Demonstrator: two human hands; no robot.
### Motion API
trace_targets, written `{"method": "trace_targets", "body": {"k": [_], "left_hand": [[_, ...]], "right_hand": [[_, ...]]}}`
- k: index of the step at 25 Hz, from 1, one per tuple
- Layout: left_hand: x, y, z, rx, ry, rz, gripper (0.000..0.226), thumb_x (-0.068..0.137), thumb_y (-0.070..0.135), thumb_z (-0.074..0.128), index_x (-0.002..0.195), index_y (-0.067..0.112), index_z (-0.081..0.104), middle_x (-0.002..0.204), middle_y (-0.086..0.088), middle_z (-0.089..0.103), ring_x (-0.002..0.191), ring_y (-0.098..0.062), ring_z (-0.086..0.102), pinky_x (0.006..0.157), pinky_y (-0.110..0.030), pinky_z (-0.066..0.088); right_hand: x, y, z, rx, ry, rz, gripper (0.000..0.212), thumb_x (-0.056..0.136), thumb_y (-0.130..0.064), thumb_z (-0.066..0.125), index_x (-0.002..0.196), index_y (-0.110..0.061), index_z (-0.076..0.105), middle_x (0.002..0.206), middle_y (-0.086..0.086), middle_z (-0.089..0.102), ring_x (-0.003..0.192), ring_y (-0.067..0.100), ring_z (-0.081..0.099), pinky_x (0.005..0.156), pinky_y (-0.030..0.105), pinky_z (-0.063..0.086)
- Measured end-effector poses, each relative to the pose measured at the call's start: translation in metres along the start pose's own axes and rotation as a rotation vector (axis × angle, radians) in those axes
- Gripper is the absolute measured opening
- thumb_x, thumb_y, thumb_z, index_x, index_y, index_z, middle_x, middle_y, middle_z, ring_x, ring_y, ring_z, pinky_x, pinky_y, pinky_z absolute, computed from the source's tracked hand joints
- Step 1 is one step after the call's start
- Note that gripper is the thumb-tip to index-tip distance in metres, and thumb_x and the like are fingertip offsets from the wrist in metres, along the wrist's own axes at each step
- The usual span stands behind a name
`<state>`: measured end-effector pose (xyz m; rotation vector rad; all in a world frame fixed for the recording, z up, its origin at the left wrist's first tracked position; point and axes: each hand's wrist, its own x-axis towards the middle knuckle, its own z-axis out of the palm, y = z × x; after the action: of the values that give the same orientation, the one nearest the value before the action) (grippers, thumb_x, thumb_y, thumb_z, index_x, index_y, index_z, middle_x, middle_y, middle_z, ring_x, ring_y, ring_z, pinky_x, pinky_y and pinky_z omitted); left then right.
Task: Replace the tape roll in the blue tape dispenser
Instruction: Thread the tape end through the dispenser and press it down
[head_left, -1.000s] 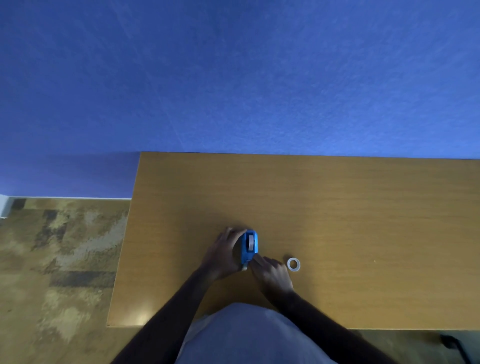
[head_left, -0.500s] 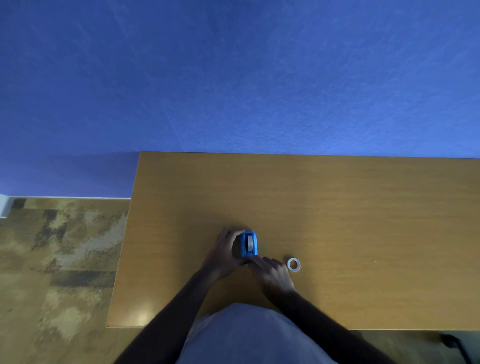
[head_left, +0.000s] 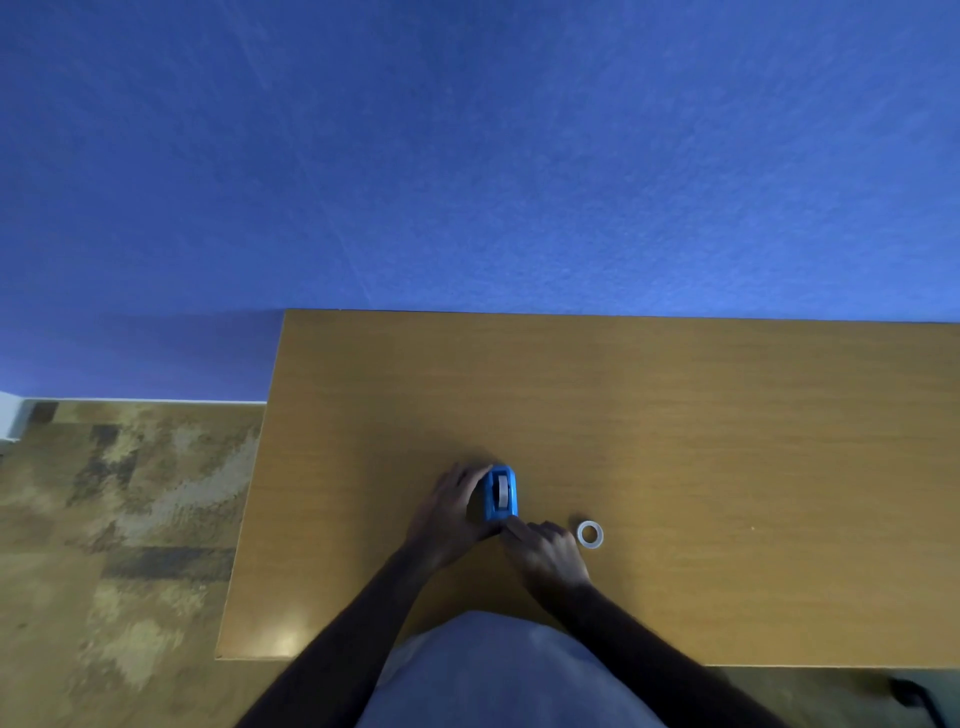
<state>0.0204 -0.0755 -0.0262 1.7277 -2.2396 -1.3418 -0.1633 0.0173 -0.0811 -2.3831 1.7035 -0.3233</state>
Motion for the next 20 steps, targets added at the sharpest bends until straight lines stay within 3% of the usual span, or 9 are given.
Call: {"method": "trace_targets", "body": {"k": [3,8,12,16,20], "left_hand": [[-0.001,0.001,-0.001,0.069,0.007,0.003,0.090,0.089,0.058,0.078,0.164,0.026,0.039,0.166,-0.003,0.043,0.158,-0.024,0.035,0.121,-0.040,0.038],[-0.005,0.006,-0.005,0.053,-0.016,0.007,0.091,0.091,0.057,0.077,0.166,0.026,0.035,0.166,-0.003,0.043,0.158,-0.025,0.036,0.120,-0.039,0.038],[-0.009,0.007,-0.006,0.035,-0.041,-0.004,0.100,0.083,0.073,0.068,0.165,0.026,0.036,0.162,-0.004,0.047,0.153,-0.028,0.043,0.119,-0.042,0.041],[-0.010,0.007,-0.001,0.031,-0.024,0.006,0.093,0.092,0.056,0.074,0.167,0.021,0.031,0.165,-0.009,0.043,0.154,-0.029,0.040,0.120,-0.039,0.038],[-0.014,0.006,0.004,0.012,-0.013,0.002,0.102,0.089,0.069,0.064,0.169,0.019,0.027,0.163,-0.010,0.044,0.153,-0.029,0.040,0.119,-0.040,0.040]], "right_hand": [[0.002,-0.002,-0.005,0.003,0.012,0.009,0.029,0.069,-0.003,0.084,0.091,-0.017,0.072,0.096,-0.001,0.072,0.050,0.019,0.061,0.044,0.036,0.052],[0.002,-0.005,-0.013,-0.012,0.068,-0.007,0.033,0.068,-0.003,0.082,0.096,-0.019,0.073,0.093,-0.003,0.072,0.048,0.020,0.062,0.043,0.034,0.050],[-0.001,-0.005,-0.015,-0.040,0.067,-0.016,0.031,0.069,-0.005,0.082,0.096,-0.019,0.074,0.094,-0.003,0.070,0.048,0.020,0.060,0.043,0.034,0.050],[-0.002,-0.005,-0.012,-0.071,0.035,-0.009,0.026,0.071,-0.008,0.083,0.093,-0.019,0.075,0.091,-0.003,0.070,0.050,0.019,0.061,0.044,0.034,0.050],[-0.001,-0.008,-0.015,-0.082,0.027,0.019,0.018,0.078,-0.008,0.070,0.091,-0.020,0.075,0.083,-0.003,0.068,0.048,0.019,0.061,0.043,0.032,0.049]]}}
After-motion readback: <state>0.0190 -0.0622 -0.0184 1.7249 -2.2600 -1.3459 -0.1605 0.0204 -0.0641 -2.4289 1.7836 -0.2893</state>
